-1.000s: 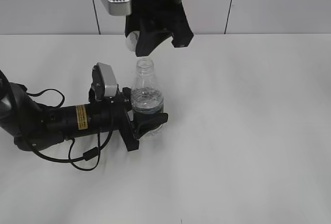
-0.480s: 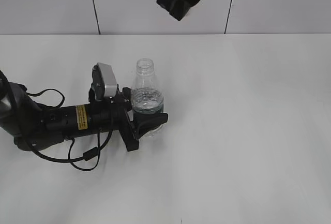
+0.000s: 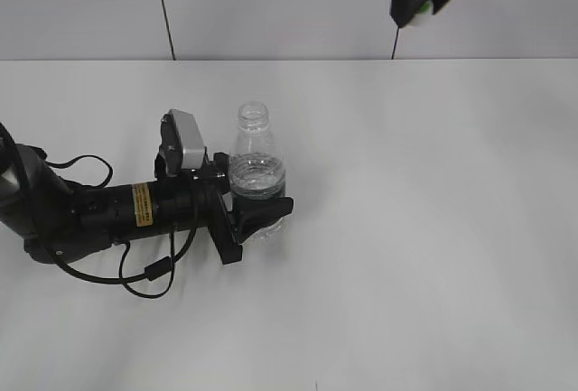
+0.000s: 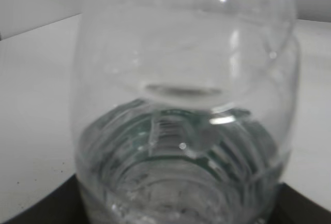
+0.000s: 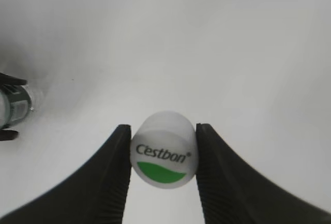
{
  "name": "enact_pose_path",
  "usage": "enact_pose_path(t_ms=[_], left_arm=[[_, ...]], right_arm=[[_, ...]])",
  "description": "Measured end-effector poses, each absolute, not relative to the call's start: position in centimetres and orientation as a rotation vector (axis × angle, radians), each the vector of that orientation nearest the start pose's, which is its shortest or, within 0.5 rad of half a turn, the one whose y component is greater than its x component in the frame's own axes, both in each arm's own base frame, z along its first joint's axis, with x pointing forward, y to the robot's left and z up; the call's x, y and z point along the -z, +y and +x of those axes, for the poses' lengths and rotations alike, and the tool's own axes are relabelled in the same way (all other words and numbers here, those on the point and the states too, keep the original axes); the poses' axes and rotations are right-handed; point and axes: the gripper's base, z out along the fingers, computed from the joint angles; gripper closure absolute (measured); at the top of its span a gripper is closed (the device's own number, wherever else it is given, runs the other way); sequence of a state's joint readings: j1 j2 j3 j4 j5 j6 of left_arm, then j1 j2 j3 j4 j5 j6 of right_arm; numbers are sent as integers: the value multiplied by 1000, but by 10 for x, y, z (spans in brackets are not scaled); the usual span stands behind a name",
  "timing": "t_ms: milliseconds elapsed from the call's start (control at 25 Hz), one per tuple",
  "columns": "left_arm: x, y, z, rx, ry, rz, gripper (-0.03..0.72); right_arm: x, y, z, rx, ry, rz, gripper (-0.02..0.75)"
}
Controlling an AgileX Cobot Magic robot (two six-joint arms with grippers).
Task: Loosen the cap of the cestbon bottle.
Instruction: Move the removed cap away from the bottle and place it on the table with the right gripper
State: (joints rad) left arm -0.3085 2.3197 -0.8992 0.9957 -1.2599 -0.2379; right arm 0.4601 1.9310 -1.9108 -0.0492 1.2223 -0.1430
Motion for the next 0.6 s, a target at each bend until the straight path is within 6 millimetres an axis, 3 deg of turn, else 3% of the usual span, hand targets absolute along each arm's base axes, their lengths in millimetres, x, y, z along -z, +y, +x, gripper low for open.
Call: enact_pose_path(t_ms=[280,600], left_arm=[[-49,-177,314,930,1511,1056,282],[-49,-176,315,930,1511,1056,282]], right_arm=[[-263,113,389,-45,2855,-692,446],[-194,82,383,-117,2852,-582,446]])
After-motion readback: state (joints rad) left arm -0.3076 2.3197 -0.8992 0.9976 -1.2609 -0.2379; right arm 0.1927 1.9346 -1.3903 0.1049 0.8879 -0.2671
